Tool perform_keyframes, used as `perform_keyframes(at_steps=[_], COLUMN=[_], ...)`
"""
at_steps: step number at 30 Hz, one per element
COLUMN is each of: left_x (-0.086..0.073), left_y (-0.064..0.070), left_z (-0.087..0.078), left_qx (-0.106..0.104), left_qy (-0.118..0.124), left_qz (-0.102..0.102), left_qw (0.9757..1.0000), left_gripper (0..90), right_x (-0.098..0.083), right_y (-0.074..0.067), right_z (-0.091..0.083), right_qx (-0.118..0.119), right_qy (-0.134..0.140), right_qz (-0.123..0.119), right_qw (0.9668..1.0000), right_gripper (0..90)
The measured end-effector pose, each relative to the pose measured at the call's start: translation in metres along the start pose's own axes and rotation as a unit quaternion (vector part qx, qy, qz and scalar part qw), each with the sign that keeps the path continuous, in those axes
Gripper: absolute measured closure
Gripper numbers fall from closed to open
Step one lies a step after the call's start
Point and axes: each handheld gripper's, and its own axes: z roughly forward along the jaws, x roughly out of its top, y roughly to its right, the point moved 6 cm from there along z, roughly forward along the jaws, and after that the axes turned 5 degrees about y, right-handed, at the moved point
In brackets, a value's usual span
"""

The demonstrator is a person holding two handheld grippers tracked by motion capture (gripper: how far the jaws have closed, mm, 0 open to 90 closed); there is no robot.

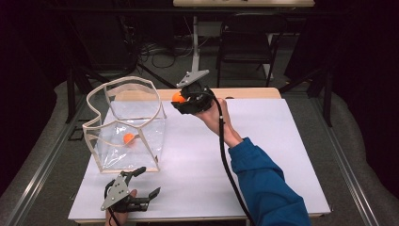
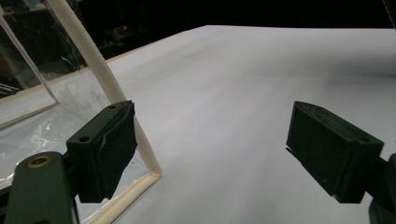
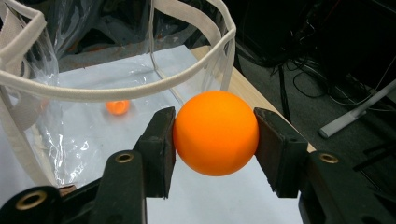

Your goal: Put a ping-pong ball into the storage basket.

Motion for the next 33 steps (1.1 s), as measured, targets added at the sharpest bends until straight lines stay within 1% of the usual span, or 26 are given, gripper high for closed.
perform_keyframes(at_steps=[2,6,8,17,23,24,33], left_x=[-0.001,0.0,0.0,0.0,-0.001,-0.001,-0.001], left_y=[-0.001,0.0,0.0,0.0,0.0,0.0,0.0], left_z=[0.0,0.0,0.0,0.0,0.0,-0.001,0.0], left_qx=[0.001,0.0,0.0,-0.001,0.0,-0.002,0.0], left_qy=[-0.003,0.001,-0.002,-0.001,-0.003,-0.003,-0.003], left_qz=[-0.002,0.002,0.0,0.0,0.001,0.001,0.001], left_qw=[1.0,1.0,1.0,1.0,1.0,1.0,1.0], left_gripper=[15.9,15.9,15.9,15.9,16.0,15.9,15.9], right_x=[0.002,0.007,0.009,0.019,0.024,0.024,0.026], right_y=[0.0,0.001,0.0,-0.001,-0.004,-0.004,-0.007], right_z=[-0.001,-0.002,-0.002,-0.003,-0.002,-0.002,0.001], right_qx=[0.001,0.001,0.001,0.004,0.007,0.009,0.008], right_qy=[0.002,0.007,0.007,0.014,0.02,0.02,0.022], right_qz=[0.0,-0.003,-0.003,-0.006,-0.009,-0.009,-0.011], right_qw=[1.0,1.0,1.0,0.9999,0.9997,0.9997,0.9997], right_gripper=[50.7,50.7,50.7,50.7,50.7,50.8,50.7])
